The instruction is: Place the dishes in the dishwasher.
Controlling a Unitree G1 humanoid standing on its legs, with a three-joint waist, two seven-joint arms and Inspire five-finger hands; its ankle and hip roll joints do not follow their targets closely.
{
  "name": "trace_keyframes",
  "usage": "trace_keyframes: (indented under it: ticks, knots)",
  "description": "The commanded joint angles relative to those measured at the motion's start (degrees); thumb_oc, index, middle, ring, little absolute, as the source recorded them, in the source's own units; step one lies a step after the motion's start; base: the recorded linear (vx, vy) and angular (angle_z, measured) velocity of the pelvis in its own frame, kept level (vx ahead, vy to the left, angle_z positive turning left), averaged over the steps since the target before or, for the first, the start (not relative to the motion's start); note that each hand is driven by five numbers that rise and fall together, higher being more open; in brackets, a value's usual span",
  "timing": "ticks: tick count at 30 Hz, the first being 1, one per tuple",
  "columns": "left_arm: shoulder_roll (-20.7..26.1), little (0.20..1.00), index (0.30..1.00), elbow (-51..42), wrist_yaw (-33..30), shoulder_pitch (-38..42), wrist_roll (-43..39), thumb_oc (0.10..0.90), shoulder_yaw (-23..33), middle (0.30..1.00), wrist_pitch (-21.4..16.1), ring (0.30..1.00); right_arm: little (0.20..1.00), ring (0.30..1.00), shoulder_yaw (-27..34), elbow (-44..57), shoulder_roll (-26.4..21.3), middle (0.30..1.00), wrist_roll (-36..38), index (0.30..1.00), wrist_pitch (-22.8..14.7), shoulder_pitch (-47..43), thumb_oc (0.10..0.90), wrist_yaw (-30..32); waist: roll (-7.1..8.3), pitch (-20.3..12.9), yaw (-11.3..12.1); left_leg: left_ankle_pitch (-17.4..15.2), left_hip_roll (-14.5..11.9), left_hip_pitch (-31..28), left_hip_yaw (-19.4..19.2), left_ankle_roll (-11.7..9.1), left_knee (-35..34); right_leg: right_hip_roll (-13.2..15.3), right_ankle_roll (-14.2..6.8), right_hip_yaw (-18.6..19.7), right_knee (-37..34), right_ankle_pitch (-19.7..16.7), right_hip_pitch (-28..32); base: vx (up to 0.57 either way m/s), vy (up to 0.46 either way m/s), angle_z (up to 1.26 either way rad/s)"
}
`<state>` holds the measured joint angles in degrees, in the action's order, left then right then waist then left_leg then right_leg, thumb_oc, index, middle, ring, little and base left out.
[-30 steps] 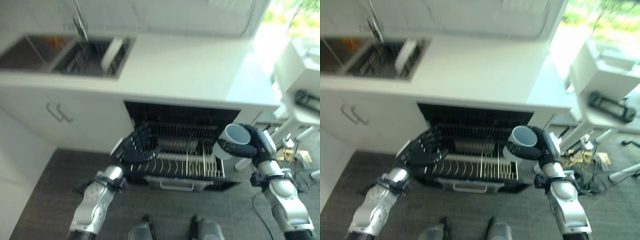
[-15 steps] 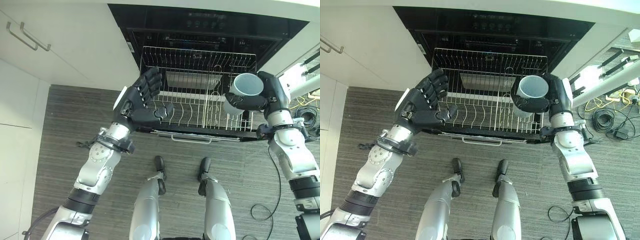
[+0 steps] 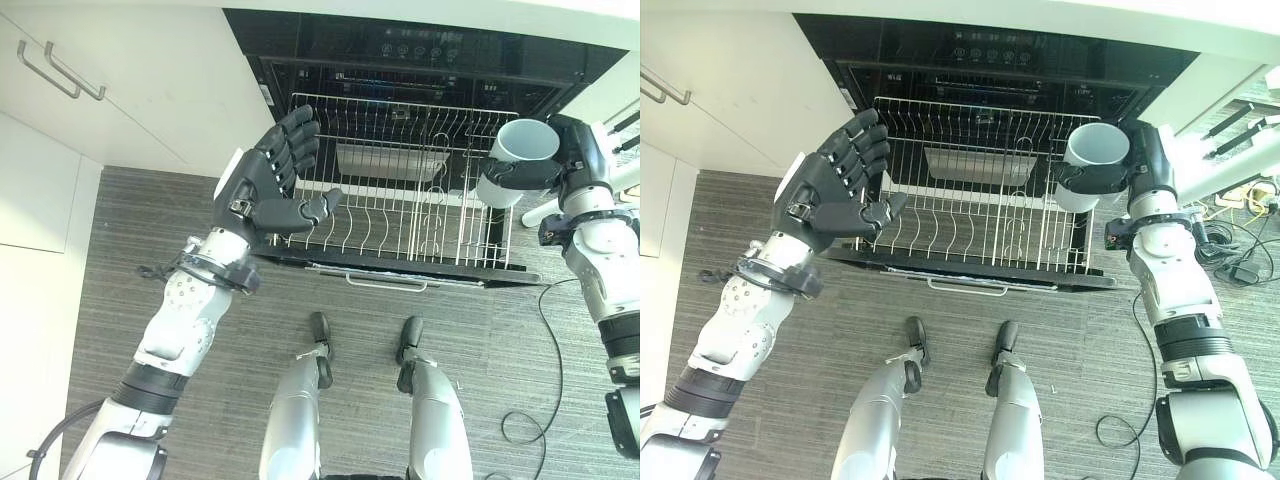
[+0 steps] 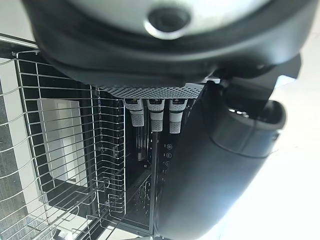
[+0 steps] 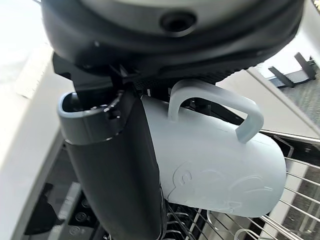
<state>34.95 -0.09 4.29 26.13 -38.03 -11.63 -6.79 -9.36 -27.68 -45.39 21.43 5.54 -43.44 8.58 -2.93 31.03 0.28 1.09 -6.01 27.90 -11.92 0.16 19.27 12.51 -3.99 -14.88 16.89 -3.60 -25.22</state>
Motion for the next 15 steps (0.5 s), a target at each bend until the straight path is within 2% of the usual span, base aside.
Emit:
trace_keyframes:
  ticks: [1,8,11,12,13,15]
  knots:
    - [0.86,0.900,0.900,-4.53,0.51,5.27,-2.68,0.800,-0.03,0.900,-8.20,0.900,0.300,0.300,-0.13,2.03,-5.18,0.300,4.16,0.300,-2.64,-7.05,0.400,-0.66,-0.37,-4.08,1.50,-13.52,-0.01,-10.75,7.42,-0.06,-2.09,-0.31,-4.32,-0.49,4.92,4.77,-3.68,-0.03,-0.037,-0.02]
    - [2.67,0.900,0.900,-4.21,0.28,8.62,-4.85,0.800,-1.10,0.900,-8.43,0.900,0.300,0.300,-6.76,-9.37,-6.07,0.300,6.23,0.300,0.87,-14.49,0.400,-5.34,-0.50,-3.57,2.47,-12.42,0.15,-9.50,7.30,-0.21,-2.09,-0.78,-3.56,-0.44,4.65,5.44,-3.36,-0.01,-0.013,-0.01]
    - [3.40,0.900,0.900,-4.02,-0.13,10.39,-5.59,0.800,-2.03,0.900,-8.57,0.900,0.300,0.300,-10.09,-13.87,-6.66,0.300,6.75,0.300,4.01,-18.33,0.400,-7.27,-0.49,-3.25,2.83,-11.76,0.27,-8.57,7.21,-0.34,-2.09,-0.98,-3.25,-0.34,4.49,5.69,-3.41,0.02,0.000,0.00]
    - [3.57,0.900,0.900,-4.06,-0.19,10.46,-5.83,0.800,-2.14,0.900,-8.57,0.900,0.300,0.300,-10.38,-14.43,-6.64,0.300,6.70,0.300,4.35,-18.62,0.400,-7.46,-0.58,-3.45,3.00,-12.77,0.33,-9.05,7.72,-0.55,-2.09,-1.13,-3.94,0.25,4.75,6.95,-2.97,0.00,0.000,0.00]
    - [3.75,0.900,0.900,-4.09,-0.15,10.55,-6.04,0.800,-2.06,0.900,-8.66,0.900,0.300,0.300,-10.88,-15.33,-6.71,0.300,6.57,0.300,4.77,-19.31,0.400,-7.84,-0.51,-3.13,3.02,-11.55,0.32,-8.27,7.21,-0.40,-2.09,-1.02,-3.19,-0.28,4.44,5.72,-3.51,0.00,0.000,0.00]
    - [4.04,0.900,0.900,-3.94,-0.41,10.71,-6.22,0.800,-2.41,0.900,-9.17,0.900,0.300,0.300,-12.50,-17.06,-6.74,0.300,5.36,0.300,6.27,-21.08,0.400,-9.12,-0.51,-2.96,3.26,-11.34,0.44,-7.89,7.20,-0.41,-2.09,-1.24,-3.01,-0.06,4.31,5.90,-3.49,-0.01,0.014,-0.03]
